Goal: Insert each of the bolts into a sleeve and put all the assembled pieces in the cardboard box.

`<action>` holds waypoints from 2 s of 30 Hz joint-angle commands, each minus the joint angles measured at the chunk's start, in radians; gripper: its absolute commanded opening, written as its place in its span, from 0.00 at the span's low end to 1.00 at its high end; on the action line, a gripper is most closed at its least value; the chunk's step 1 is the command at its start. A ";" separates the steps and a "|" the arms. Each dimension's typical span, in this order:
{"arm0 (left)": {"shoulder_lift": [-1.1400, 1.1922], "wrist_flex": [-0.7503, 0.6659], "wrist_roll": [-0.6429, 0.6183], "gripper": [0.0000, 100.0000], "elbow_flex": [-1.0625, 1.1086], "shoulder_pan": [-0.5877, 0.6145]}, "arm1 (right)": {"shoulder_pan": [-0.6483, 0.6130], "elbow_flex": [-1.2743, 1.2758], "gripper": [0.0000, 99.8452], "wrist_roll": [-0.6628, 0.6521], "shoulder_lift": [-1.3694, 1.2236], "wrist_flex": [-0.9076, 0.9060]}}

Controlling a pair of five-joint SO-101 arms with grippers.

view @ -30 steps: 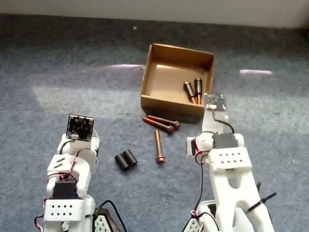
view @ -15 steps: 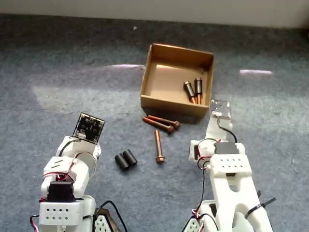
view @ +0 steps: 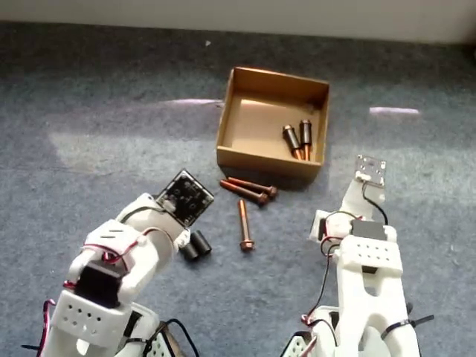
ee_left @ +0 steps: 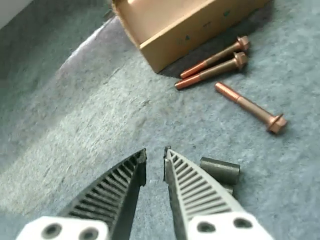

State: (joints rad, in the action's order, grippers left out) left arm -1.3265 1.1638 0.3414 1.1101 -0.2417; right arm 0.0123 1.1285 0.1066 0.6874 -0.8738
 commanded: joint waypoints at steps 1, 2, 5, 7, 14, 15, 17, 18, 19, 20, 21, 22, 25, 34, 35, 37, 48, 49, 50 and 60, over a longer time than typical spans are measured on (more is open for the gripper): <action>0.200 0.000 0.135 0.09 -0.156 -0.131 | 0.061 -0.010 0.01 0.012 0.030 0.027; 0.245 0.000 0.158 0.09 -0.177 -0.148 | 0.070 -0.012 0.01 0.012 0.030 0.027; 0.377 -0.017 0.193 0.09 -0.240 -0.176 | 0.077 -0.013 0.01 0.012 0.030 0.027; 0.469 -0.044 0.233 0.09 -0.275 -0.182 | 0.077 -0.013 0.01 0.012 0.030 0.027; 0.812 -0.094 0.287 0.19 -0.427 -0.180 | 0.077 -0.013 0.01 0.012 0.030 0.027; 0.860 -0.094 0.288 0.19 -0.458 -0.180 | 0.077 -0.013 0.01 0.012 0.030 0.027; 0.951 -0.094 0.290 0.20 -0.530 -0.180 | 0.077 -0.013 0.01 0.012 0.030 0.027; 0.998 -0.094 0.298 0.20 -0.567 -0.182 | 0.077 -0.013 0.01 0.012 0.030 0.027; 1.043 -0.094 0.321 0.20 -0.605 -0.182 | 0.077 -0.013 0.01 0.012 0.030 0.027; 1.090 -0.094 0.347 0.20 -0.641 -0.183 | 0.077 -0.013 0.01 0.012 0.030 0.027; 1.136 -0.094 0.367 0.20 -0.673 -0.191 | 0.077 -0.013 0.01 0.012 0.030 0.027; 1.182 -0.094 0.379 0.20 -0.707 -0.199 | 0.077 -0.013 0.01 0.012 0.030 0.027; 1.319 -0.094 0.388 0.19 -0.803 -0.220 | 0.077 -0.013 0.01 0.012 0.030 0.027; 1.652 -0.091 0.388 0.19 -1.079 -0.252 | 0.117 -0.013 0.01 0.012 0.030 0.027; 1.678 -0.091 0.388 0.19 -1.102 -0.252 | 0.120 -0.013 0.01 0.012 0.030 0.027; 1.722 -0.089 0.388 0.19 -1.145 -0.251 | 0.120 -0.013 0.01 0.012 0.030 0.027; 1.839 -0.094 0.388 0.19 -1.211 -0.254 | 0.120 -0.013 0.01 0.011 0.030 0.027; 1.844 -0.094 0.388 0.19 -1.211 -0.254 | 0.120 -0.013 0.01 0.011 0.030 0.027; 1.848 -0.094 0.387 0.19 -1.211 -0.254 | 0.120 -0.013 0.01 0.011 0.030 0.027; 1.867 -0.089 0.388 0.09 -1.211 -0.274 | 0.120 -0.012 0.01 0.008 0.030 0.027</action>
State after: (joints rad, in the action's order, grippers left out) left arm 0.5363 1.0840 0.7204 -0.0898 -0.4872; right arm 0.1197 1.1285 0.1066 0.6874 -0.8692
